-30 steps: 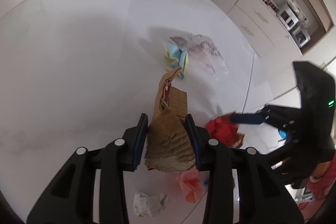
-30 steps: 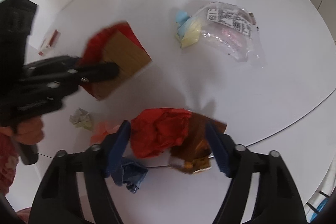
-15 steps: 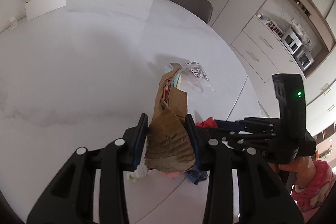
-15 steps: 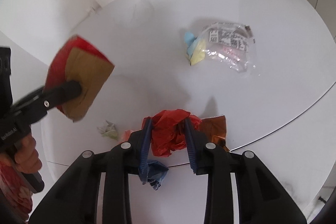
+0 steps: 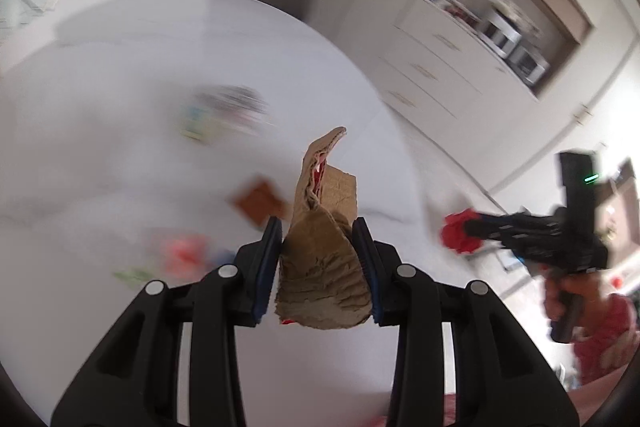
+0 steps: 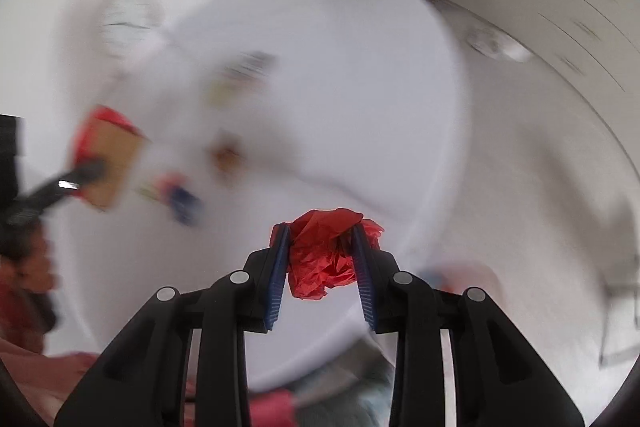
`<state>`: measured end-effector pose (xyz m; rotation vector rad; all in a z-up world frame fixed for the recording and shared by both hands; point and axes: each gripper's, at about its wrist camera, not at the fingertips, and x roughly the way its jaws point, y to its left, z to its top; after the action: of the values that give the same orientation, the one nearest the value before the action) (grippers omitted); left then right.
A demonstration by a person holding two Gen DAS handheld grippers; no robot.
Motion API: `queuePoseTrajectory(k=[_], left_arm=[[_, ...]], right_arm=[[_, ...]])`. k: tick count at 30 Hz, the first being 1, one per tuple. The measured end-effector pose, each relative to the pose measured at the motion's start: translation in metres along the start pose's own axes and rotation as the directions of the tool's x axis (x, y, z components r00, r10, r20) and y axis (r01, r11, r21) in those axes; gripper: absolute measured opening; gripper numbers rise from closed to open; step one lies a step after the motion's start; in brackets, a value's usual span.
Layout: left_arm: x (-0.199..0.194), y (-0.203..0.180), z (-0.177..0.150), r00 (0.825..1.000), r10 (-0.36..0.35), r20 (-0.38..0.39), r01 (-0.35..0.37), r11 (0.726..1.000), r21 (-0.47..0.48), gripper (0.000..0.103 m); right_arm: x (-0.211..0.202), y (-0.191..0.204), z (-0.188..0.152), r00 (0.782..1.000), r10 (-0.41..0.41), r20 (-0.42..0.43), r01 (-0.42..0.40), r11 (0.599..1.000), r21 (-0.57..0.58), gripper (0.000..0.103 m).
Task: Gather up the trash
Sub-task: 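Carry brown paper bag and red paper to the bin and open both tools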
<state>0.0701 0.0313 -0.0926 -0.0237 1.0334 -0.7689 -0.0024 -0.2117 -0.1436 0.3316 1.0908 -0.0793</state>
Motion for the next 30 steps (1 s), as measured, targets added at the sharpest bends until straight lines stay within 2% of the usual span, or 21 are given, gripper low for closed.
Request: queuePoseTrajectory(k=[4, 8, 9, 10, 12, 14, 16, 23, 30], left_arm=[[0.03, -0.062, -0.011, 0.995, -0.063, -0.079, 0.069, 0.995, 0.078, 0.036], [0.06, -0.123, -0.018, 0.985, -0.08, -0.154, 0.108, 0.978, 0.179, 0.036], [0.064, -0.131, -0.022, 0.983, -0.08, -0.166, 0.112, 0.975, 0.193, 0.036], [0.072, -0.144, -0.024, 0.979, -0.078, -0.187, 0.118, 0.97, 0.211, 0.036], [0.092, -0.164, -0.029, 0.969, -0.083, -0.231, 0.136, 0.964, 0.227, 0.036], [0.106, -0.181, -0.033, 0.962, -0.076, -0.264, 0.14, 0.962, 0.234, 0.036], [0.122, -0.194, -0.041, 0.953, -0.069, -0.296, 0.144, 0.96, 0.241, 0.036], [0.182, -0.231, -0.082, 0.904, -0.05, -0.425, 0.171, 0.953, 0.251, 0.037], [0.258, -0.248, -0.128, 0.833, 0.011, -0.553, 0.15, 0.958, 0.245, 0.037]], right_arm=[[0.028, -0.078, -0.048, 0.996, -0.042, -0.076, 0.053, 0.988, 0.147, 0.033], [0.067, -0.125, -0.082, 0.985, -0.061, -0.16, 0.093, 0.976, 0.199, 0.034], [0.076, -0.135, -0.091, 0.982, -0.055, -0.179, 0.092, 0.974, 0.205, 0.038], [0.081, -0.141, -0.095, 0.98, -0.051, -0.193, 0.092, 0.973, 0.211, 0.056], [0.08, -0.152, -0.104, 0.978, -0.084, -0.188, 0.127, 0.966, 0.227, 0.076], [0.067, -0.162, -0.112, 0.981, -0.091, -0.174, 0.132, 0.962, 0.239, 0.085], [0.051, -0.175, -0.119, 0.982, -0.097, -0.161, 0.137, 0.955, 0.262, 0.089], [-0.002, -0.221, -0.136, 0.985, -0.139, -0.105, 0.166, 0.928, 0.333, 0.093], [-0.028, -0.248, -0.145, 0.984, -0.161, -0.075, 0.178, 0.915, 0.362, 0.096]])
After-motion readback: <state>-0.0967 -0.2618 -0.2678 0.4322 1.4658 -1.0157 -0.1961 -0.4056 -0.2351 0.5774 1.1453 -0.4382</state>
